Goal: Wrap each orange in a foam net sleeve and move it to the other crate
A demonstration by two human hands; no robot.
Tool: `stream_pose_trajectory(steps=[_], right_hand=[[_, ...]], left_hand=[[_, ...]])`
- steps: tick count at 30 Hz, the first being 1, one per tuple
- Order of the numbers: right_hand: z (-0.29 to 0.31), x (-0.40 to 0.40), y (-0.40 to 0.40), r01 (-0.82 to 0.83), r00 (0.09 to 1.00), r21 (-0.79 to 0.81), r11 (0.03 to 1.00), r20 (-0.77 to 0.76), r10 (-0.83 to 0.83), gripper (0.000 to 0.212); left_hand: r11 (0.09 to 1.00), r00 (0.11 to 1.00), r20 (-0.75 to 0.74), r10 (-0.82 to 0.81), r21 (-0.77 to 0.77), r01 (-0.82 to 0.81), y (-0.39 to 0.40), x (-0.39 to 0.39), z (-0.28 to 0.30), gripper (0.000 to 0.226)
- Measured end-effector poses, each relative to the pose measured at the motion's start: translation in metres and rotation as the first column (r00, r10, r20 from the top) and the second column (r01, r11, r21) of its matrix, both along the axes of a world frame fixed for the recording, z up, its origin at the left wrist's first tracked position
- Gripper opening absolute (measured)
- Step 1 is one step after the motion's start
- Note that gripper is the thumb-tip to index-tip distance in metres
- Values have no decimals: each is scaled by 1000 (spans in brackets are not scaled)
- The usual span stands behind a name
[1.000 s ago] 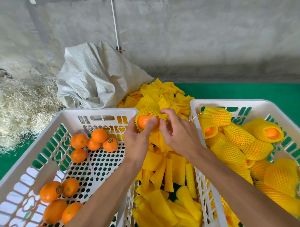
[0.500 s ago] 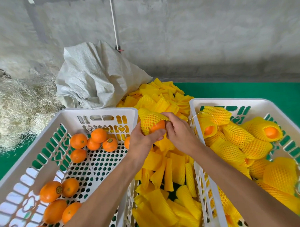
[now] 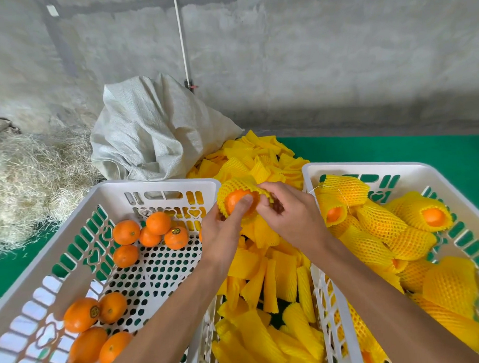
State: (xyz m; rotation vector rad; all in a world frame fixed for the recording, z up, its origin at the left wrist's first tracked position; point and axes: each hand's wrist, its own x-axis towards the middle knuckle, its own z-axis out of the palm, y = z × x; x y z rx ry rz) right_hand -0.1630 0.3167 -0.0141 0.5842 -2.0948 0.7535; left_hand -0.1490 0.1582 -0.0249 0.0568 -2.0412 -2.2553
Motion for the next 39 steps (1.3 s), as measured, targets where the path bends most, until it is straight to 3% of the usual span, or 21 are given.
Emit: stream_pose_trajectory(steps=[3,6,9,14,18,23,28,31,35,39], right_hand=[[-8,1,-3,64,965,-29,998,255,-55,29],[-19,-4,-6,-36,849,-97,995,521,82,33],[-23,-5,-9,-89,776,-131,987,613,151,42],[-27,-7,-3,-40,826,-12,999,563,40,51],[-25,-9,0,14,882,21,1000,471,-22,45],[-15,-4,-5,-33,923,0,999,384,30,46],[-8,1,-7,-65,929,35,997,366,48,50],[-10,4,-4,-9,948,106,994,317,-25,54],[-11,4,-7,87,942,168,982,308,-136,76],[-13,1,-6,173,846,76,982,499,-188,96]], left_hand=[[1000,999,41,2,21,-3,-1,-2,-2,51],[993,998,61,-18,117,11,-2,-5,-6,69],[981,997,15,-72,185,68,-1,-7,-7,60],[995,996,2,-89,46,89,5,-5,-10,54],[998,998,-43,-55,-35,54,5,-3,-11,46],[1000,992,-128,14,-10,-16,2,-3,-8,27],[998,990,-132,58,31,-54,2,-3,-5,27],[998,988,-141,63,14,-61,3,-4,-9,36],[999,989,-144,31,-27,-36,0,-6,-15,70],[970,965,-247,-91,-242,30,6,0,-17,86]])
